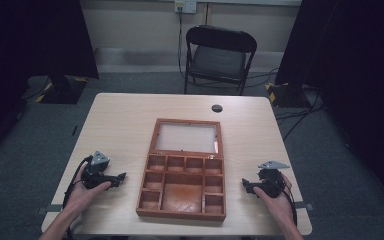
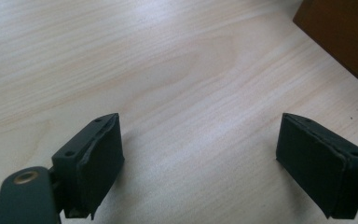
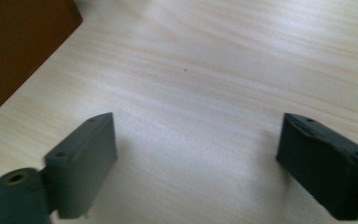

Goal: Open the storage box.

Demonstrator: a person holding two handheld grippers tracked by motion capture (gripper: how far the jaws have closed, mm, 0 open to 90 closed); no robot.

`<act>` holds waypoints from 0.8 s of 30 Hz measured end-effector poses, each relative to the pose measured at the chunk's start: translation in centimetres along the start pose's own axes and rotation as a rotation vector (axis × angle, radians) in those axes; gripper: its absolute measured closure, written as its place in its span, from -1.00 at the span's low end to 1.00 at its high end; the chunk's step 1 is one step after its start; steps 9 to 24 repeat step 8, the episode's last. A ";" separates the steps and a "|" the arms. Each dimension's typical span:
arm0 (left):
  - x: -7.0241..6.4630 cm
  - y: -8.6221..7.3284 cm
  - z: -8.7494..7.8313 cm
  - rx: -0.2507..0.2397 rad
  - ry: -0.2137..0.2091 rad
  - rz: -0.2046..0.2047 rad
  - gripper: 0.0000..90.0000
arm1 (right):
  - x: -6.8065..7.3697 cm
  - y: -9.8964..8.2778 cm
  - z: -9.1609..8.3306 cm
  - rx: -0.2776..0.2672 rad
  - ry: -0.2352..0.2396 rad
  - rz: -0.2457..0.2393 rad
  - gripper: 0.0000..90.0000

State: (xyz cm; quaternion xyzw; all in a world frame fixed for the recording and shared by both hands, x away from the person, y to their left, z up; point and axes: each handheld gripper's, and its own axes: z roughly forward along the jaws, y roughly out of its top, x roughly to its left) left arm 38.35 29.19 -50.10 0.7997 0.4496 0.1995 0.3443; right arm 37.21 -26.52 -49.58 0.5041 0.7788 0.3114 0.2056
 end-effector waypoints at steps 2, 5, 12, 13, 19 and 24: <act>0.0 -0.1 0.1 -0.011 -0.001 -0.006 -0.71 | -0.1 -0.4 0.3 -0.042 -0.005 0.001 -0.90; 0.0 -0.1 0.1 -0.011 -0.001 -0.007 -0.71 | -0.2 -0.4 0.3 -0.041 -0.006 0.001 -0.90; 0.0 -0.1 0.1 -0.010 -0.001 -0.007 -0.71 | -0.2 -0.4 0.3 -0.040 -0.009 0.004 -0.90; 0.0 -0.1 0.1 -0.010 -0.001 -0.007 -0.71 | -0.2 -0.4 0.3 -0.040 -0.009 0.004 -0.90; 0.0 -0.1 0.1 -0.010 -0.001 -0.007 -0.71 | -0.2 -0.4 0.3 -0.040 -0.009 0.004 -0.90; 0.0 -0.1 0.1 -0.010 -0.001 -0.007 -0.71 | -0.2 -0.4 0.3 -0.040 -0.009 0.004 -0.90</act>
